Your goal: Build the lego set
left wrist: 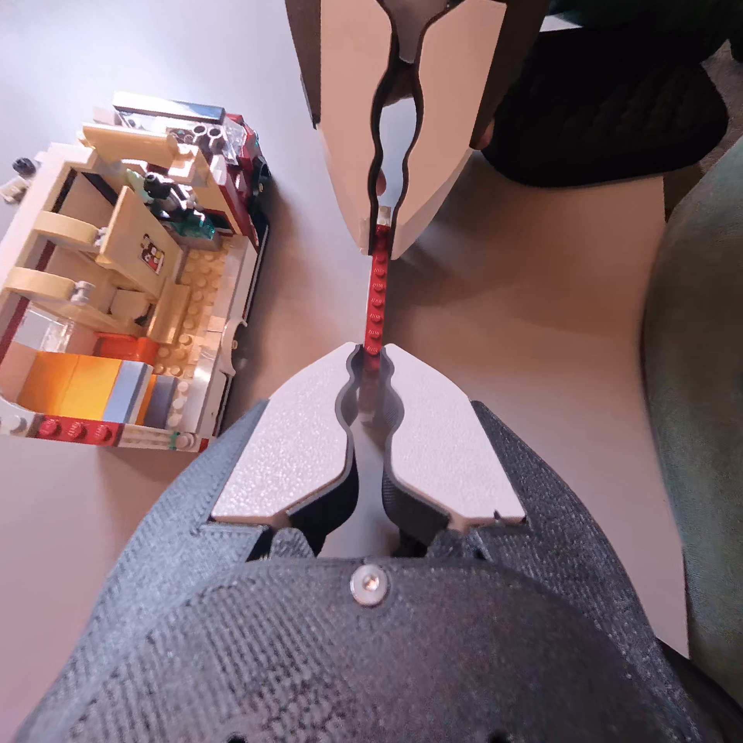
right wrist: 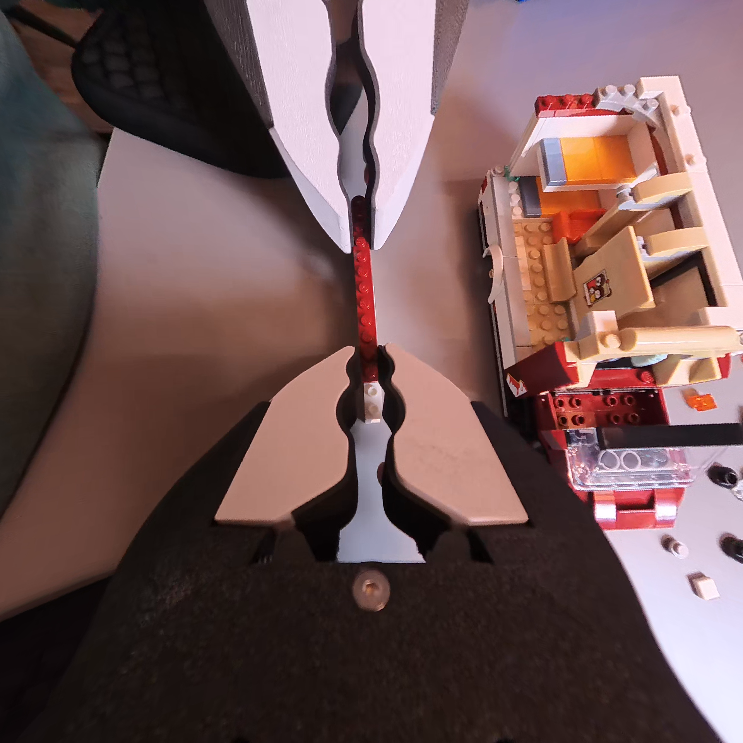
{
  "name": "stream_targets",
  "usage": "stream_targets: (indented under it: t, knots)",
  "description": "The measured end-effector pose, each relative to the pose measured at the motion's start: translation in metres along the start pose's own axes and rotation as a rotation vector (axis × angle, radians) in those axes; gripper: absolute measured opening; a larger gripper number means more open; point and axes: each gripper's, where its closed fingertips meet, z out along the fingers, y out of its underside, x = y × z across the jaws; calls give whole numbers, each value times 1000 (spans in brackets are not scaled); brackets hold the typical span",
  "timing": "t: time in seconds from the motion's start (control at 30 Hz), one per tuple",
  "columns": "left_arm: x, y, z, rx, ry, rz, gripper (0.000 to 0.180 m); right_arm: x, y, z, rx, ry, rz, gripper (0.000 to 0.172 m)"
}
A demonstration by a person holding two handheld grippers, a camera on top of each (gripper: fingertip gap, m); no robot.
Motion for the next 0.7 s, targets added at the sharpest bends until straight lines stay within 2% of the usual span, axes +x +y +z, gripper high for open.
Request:
stream_targets:
  t: [0.2,0.57,0.7]
  knots:
    - [0,0,0,-32,97,-117,9,-1,0,0,-5,-52,70,8]
    - [2,0,3,-64,111,-100,9,-3,-2,-1,-31,7,-23,11]
    - [3,-1,3,-79,114,-89,9,-3,-2,0,-46,18,-38,7]
